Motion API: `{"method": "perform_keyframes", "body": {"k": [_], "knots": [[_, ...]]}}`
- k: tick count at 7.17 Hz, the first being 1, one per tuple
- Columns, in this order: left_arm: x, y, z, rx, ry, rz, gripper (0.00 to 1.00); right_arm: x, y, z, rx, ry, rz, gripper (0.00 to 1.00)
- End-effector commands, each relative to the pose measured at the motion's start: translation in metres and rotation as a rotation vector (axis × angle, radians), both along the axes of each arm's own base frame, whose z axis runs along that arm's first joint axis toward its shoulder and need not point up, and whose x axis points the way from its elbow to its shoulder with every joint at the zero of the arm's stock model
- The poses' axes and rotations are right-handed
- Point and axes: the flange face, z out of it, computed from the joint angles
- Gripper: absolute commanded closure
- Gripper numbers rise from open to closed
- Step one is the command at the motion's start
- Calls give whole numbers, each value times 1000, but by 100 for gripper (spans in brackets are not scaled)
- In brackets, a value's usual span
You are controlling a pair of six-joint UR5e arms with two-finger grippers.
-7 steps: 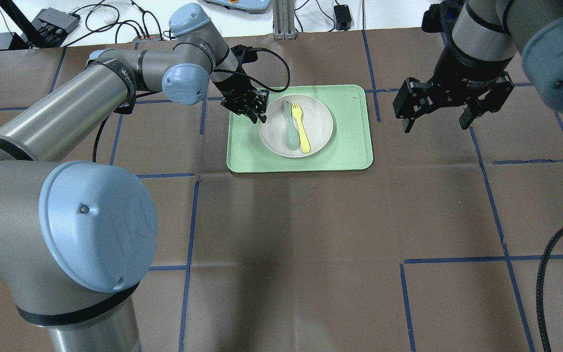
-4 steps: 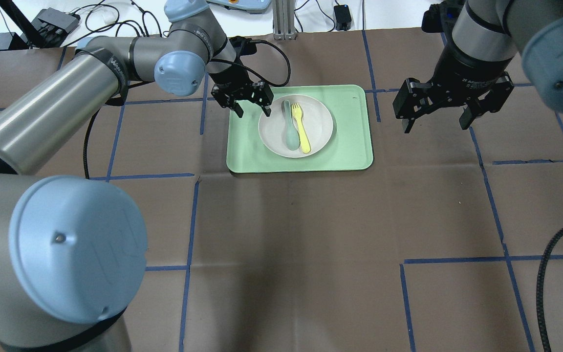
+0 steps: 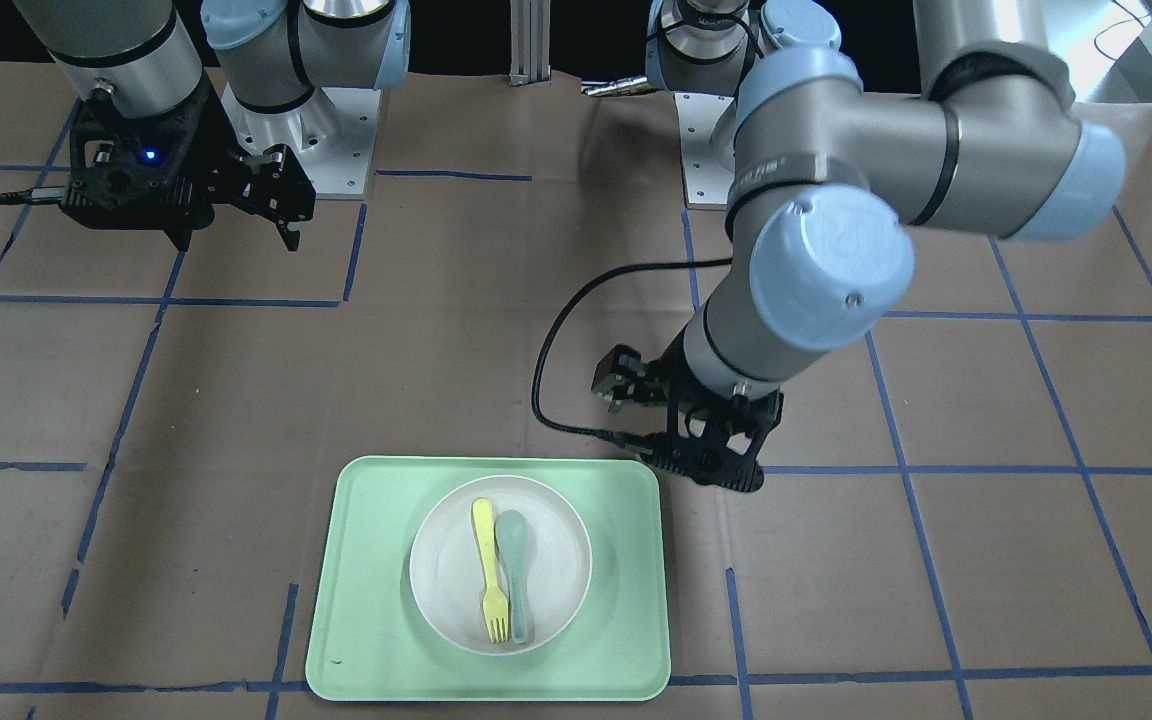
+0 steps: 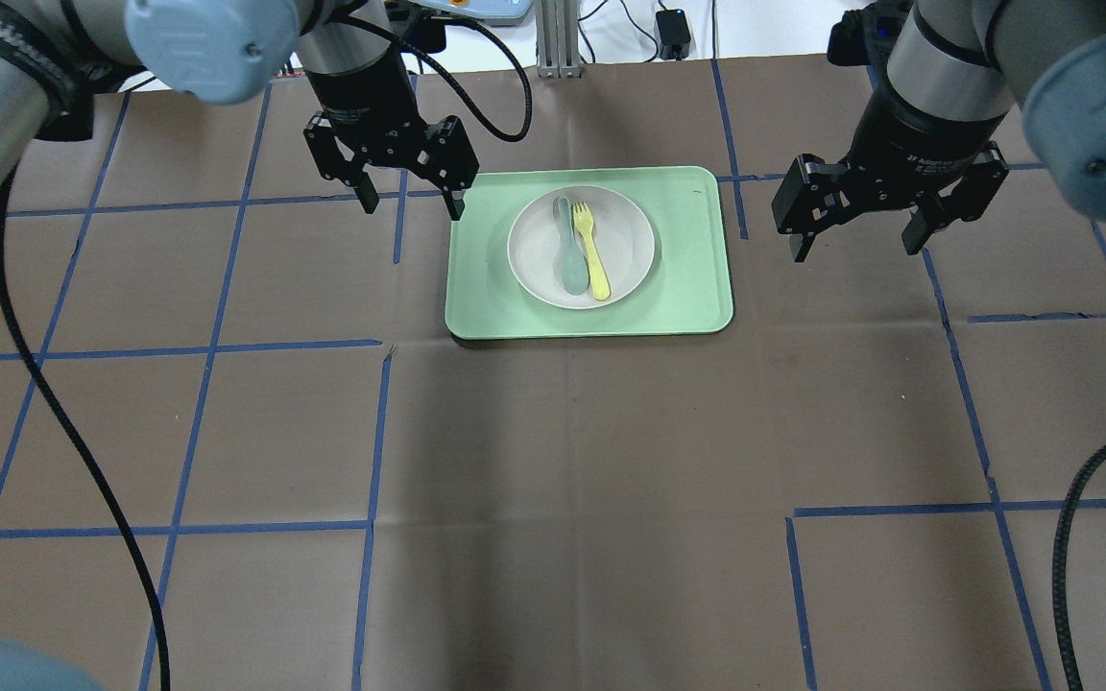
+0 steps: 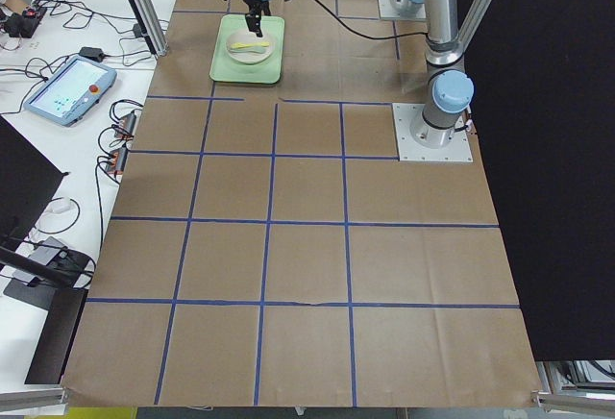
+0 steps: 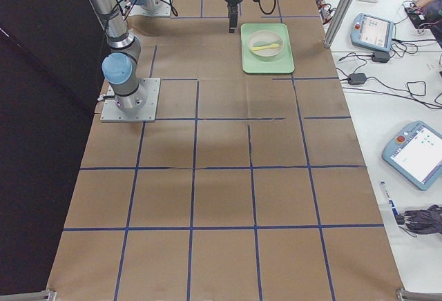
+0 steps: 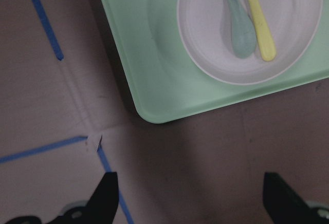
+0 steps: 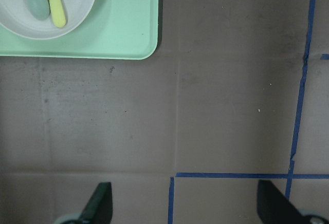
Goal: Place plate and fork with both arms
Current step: 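Raise the left gripper away while the right gripper moves over the plate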
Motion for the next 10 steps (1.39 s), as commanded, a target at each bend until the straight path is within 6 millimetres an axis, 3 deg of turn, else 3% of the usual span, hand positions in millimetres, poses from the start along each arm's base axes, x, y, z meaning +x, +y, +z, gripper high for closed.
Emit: {"method": "perform_keyframes", "body": {"k": [1, 2, 3, 4, 6, 7, 9, 10], "knots": [[10, 73, 80, -22, -8, -8, 0, -2, -5, 1, -5, 10, 1, 0], [21, 97, 88, -32, -14, 3, 0, 0, -10, 1, -21, 1, 0, 0], [26, 120, 87, -31, -14, 9, 0, 2, -31, -12, -37, -3, -4, 0], [28, 129, 74, -23, -9, 12, 0, 12, -53, -9, -49, -4, 12, 0], [29, 125, 62, -66, -10, 14, 0, 59, -108, -21, -53, 2, 69, 0], [31, 120, 49, -47, -10, 22, 0, 87, -135, -38, -41, 5, 41, 0], [37, 121, 41, -28, -13, 33, 0, 140, -185, -66, -44, 5, 53, 0], [39, 120, 35, -24, -9, 38, 0, 162, -204, -91, -29, 6, 53, 0]]}}
